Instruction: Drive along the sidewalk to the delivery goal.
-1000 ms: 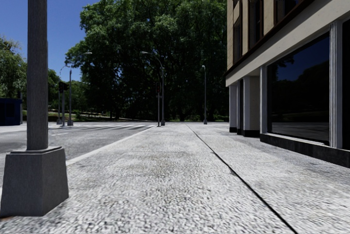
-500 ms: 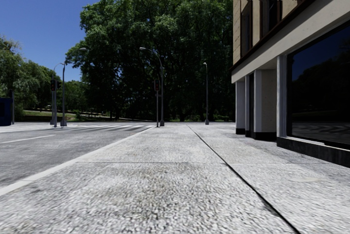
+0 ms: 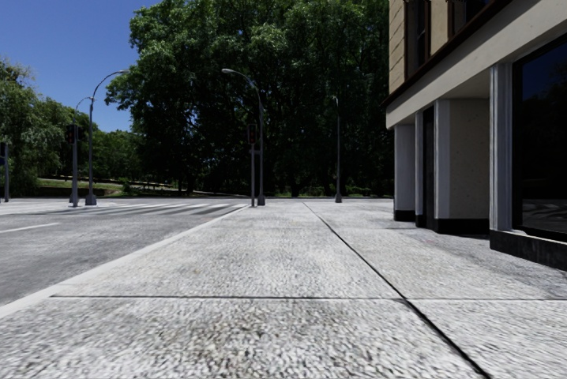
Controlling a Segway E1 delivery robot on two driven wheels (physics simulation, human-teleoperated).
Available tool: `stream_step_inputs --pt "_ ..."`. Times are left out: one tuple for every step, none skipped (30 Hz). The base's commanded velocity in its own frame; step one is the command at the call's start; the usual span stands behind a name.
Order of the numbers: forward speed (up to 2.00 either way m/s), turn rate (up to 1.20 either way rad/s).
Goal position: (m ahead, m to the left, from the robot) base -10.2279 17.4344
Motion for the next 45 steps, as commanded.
stream_step_inputs --pt "2.0 0.0" --pt "2.0 0.0" --pt "2.0 0.0" --pt "2.0 0.0" --pt "2.0 0.0" --pt "2.0 0.0" --pt "2.0 0.0" --pt "2.0 0.0" --pt "2.0 0.0" --pt "2.0 0.0" --pt "2.0 0.0" --pt "2.0 0.0" --pt "2.0 0.0" --pt "2.0 0.0" --pt "2.0 0.0" --pt "2.0 0.0" --pt "2.0 0.0" --pt "2.0 0.0" --pt "2.0 0.0" --pt "2.0 0.0" --pt "2.0 0.0" --pt "2.0 0.0" --pt "2.0 0.0" --pt "2.0 0.0" --pt "2.0 0.0" --pt "2.0 0.0" --pt "2.0 0.0" --pt "2.0 0.0" --pt "2.0 0.0" --pt "2.0 0.0" --pt "2.0 0.0" --pt "2.0 0.0" --pt "2.0 0.0" --pt "2.0 0.0" --pt "2.0 0.0" --pt "2.0 0.0" --pt "2.0 0.0" --pt "2.0 0.0" --pt "2.0 0.0" --pt "2.0 0.0" --pt "2.0 0.0" --pt "2.0 0.0" --pt "2.0 0.0" --pt "2.0 0.0" --pt "2.0 0.0"
